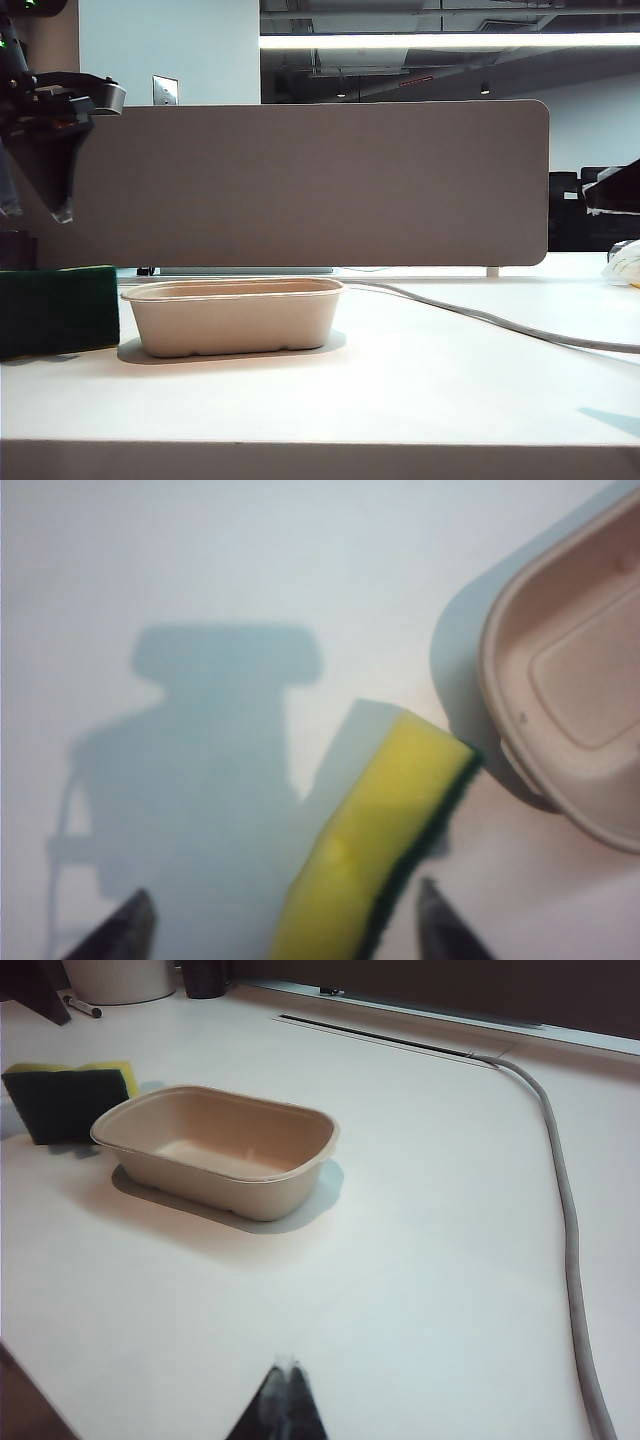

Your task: Take out the cleaning sponge from the paper lunch box and place it on the table.

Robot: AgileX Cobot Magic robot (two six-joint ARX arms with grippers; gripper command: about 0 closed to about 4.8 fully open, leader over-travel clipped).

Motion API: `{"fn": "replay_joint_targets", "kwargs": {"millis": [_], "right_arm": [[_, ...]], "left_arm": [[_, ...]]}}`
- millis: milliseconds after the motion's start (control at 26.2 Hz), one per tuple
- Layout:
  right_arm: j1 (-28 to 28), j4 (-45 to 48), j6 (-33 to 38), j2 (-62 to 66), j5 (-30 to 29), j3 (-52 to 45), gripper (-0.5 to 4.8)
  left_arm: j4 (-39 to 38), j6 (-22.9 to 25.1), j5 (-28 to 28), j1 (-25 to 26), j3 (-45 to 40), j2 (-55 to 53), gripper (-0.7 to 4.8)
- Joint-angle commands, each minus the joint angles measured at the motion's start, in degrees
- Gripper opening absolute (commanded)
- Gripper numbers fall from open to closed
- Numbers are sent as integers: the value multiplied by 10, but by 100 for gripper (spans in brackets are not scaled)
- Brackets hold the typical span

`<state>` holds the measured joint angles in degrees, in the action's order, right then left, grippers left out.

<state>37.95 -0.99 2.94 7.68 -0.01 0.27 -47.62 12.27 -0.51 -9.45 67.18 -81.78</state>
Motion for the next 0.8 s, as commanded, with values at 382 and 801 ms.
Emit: {"fn": "replay_joint_targets", "kwargs": {"millis": [382, 801], "right_arm": [[-8, 8, 0, -4, -2, 0, -5], [-112, 8, 0, -64, -1, 0, -5]], "left_arm": [[46, -71, -103, -3, 2, 137, -6], [89, -117, -81, -82, 1, 365, -6]]}}
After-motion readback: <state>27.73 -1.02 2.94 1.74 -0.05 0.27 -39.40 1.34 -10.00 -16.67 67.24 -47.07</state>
